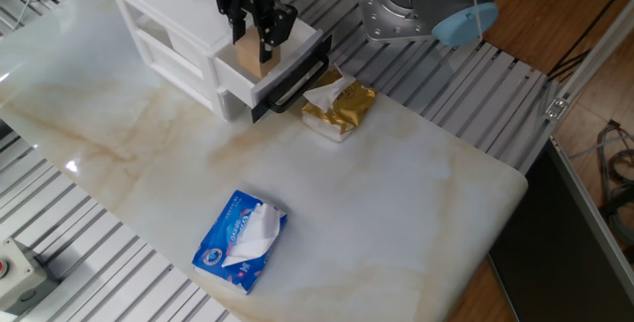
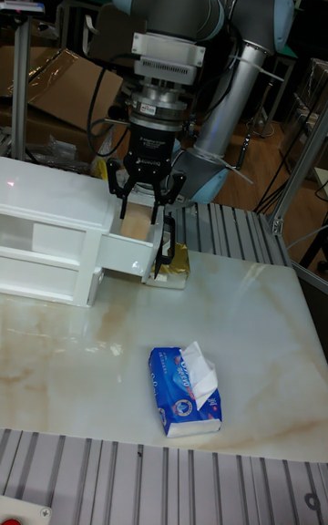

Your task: Put things in the drawer

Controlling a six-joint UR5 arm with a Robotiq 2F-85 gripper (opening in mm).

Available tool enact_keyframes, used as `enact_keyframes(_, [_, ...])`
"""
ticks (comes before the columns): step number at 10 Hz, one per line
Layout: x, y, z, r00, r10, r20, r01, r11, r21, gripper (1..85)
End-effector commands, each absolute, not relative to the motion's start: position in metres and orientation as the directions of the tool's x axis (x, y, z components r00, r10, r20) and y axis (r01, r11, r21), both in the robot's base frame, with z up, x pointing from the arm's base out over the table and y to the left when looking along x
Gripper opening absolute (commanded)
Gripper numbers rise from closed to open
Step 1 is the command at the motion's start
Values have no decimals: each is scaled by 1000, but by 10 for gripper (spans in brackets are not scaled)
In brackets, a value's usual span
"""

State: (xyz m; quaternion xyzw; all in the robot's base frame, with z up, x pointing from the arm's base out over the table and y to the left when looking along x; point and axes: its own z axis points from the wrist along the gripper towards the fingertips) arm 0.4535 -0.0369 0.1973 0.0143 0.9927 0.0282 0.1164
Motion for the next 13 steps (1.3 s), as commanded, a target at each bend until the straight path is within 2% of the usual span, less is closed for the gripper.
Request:
enact_keyframes(1, [452,-32,195,-973,25,-231,8,997,77,10])
enact_keyframes(6, [449,-33,190,-976,10,-217,-6,997,72,10])
enact_keyframes(9, [437,-29,188,-986,20,-166,5,996,89,10])
enact_keyframes(13, [438,-29,188,-985,18,-170,2,996,93,10])
